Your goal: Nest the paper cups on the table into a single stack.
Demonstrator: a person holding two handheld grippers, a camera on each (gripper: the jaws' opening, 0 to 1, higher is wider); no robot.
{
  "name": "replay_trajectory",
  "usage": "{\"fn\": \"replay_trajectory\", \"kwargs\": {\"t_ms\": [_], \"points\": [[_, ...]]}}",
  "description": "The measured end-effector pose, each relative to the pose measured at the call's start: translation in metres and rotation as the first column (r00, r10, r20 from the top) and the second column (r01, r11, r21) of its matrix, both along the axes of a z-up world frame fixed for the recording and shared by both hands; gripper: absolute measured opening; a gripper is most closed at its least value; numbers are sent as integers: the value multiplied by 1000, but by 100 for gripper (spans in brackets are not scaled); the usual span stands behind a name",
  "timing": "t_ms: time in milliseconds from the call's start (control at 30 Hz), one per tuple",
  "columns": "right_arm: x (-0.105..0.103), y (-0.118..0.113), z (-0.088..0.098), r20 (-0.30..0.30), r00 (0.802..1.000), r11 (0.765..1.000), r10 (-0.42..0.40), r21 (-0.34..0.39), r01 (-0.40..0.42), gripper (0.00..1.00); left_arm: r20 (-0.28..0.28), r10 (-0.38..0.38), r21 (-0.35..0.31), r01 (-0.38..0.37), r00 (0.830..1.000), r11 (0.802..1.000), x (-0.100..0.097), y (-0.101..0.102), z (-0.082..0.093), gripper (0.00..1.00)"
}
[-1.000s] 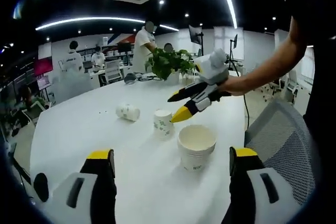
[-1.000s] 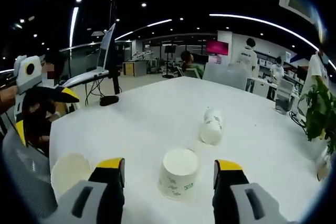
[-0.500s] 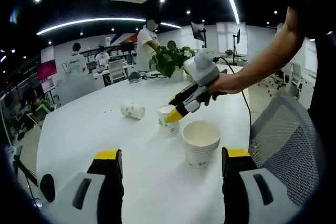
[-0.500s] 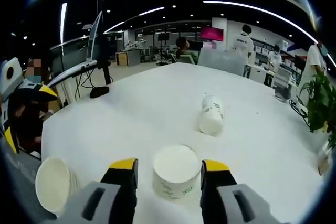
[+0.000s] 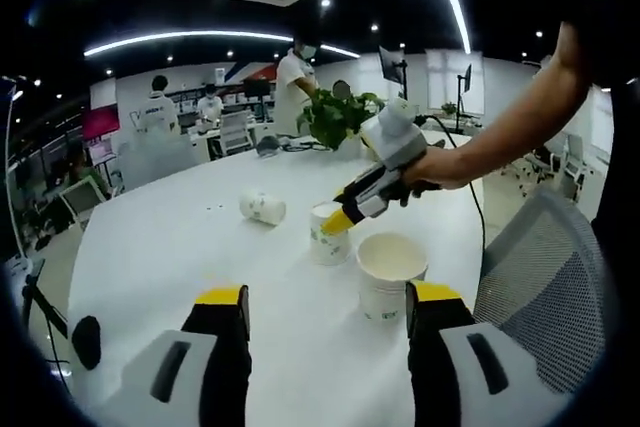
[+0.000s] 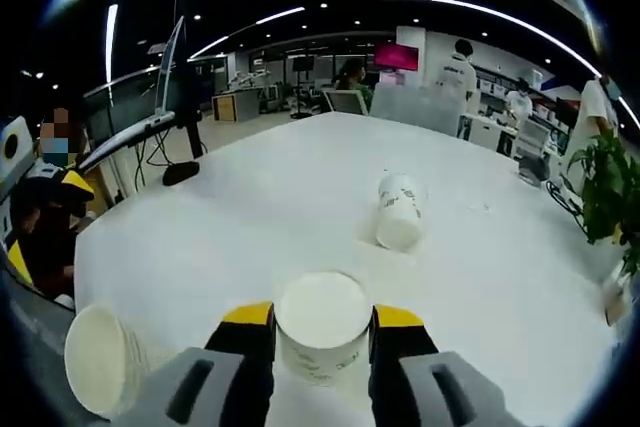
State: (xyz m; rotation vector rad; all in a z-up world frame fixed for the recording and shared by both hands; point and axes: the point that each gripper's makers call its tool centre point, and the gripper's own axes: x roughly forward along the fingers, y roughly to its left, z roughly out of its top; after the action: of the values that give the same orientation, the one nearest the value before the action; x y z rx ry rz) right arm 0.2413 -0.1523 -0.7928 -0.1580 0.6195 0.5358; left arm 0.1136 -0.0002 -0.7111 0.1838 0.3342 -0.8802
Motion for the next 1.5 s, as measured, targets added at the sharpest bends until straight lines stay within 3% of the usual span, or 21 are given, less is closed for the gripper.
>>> {"fn": "replay_trajectory", "kwargs": {"t_ms": [267, 500, 633, 1033, 1133, 1500], "points": [[-9, -5, 14, 8, 1000, 999, -25, 34, 25, 35, -16, -6, -29, 6, 1000, 1000, 3, -5, 6, 51], [-18, -6, 34, 34, 999, 997, -40, 64, 38, 35, -22, -37, -40, 36, 999, 999, 6, -14, 10, 51], [-24, -6, 41, 43, 998, 996, -46, 83, 42, 35, -44, -56, -81, 53, 997, 995, 6, -21, 14, 51], [-50, 6, 85, 119, 992, 988, -30, 154, 11, 35, -79, -95, -57, 91, 992, 994, 6, -30, 6, 45], [-62, 13, 101, 137, 990, 982, -28, 191, 2, 35, -88, -109, -59, 104, 990, 993, 5, -33, 5, 41], [-87, 30, 126, 175, 984, 949, 21, 306, -74, 35, -118, -169, -84, 159, 979, 984, -1, -50, 5, 40]]}}
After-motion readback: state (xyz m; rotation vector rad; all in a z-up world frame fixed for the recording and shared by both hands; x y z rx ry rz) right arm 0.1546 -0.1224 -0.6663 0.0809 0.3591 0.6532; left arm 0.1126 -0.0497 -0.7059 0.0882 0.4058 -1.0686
